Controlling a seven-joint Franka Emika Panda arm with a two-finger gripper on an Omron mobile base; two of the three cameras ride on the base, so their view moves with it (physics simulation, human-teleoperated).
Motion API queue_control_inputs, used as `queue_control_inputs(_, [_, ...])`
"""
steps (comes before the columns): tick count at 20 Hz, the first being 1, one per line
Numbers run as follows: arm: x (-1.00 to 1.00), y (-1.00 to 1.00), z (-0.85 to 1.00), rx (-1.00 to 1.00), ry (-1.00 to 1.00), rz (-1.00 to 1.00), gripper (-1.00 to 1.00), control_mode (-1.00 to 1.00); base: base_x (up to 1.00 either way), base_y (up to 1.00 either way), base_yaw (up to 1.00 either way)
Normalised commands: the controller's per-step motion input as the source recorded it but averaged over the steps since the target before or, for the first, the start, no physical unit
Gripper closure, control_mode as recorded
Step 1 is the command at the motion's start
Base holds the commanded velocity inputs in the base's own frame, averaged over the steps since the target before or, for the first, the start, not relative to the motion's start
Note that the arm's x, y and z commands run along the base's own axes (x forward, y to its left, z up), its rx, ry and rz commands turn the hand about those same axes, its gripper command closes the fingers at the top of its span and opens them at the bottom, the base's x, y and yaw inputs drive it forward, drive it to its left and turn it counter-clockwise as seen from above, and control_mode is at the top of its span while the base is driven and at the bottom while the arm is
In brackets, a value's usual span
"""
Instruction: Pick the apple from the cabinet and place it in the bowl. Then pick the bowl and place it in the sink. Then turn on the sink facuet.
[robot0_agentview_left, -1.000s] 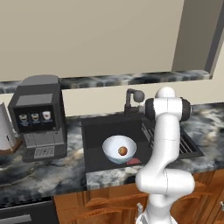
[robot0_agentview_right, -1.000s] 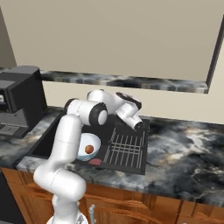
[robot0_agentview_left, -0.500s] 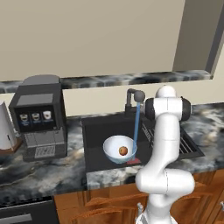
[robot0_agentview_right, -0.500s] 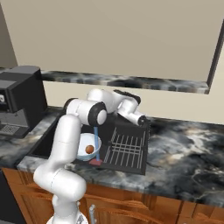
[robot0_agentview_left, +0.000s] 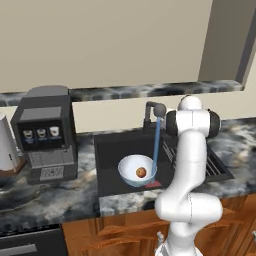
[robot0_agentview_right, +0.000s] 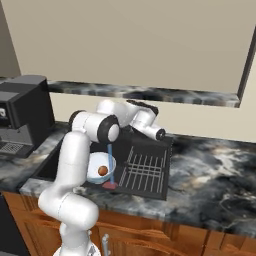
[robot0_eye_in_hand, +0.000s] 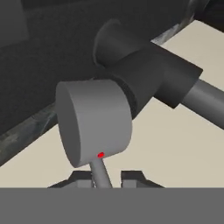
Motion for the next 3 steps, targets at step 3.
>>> queue_control_inputs(3, [-0.30, -0.22, 0.00, 0.06, 0.00, 0.00, 1.00, -1.00, 0.00, 0.00, 0.00])
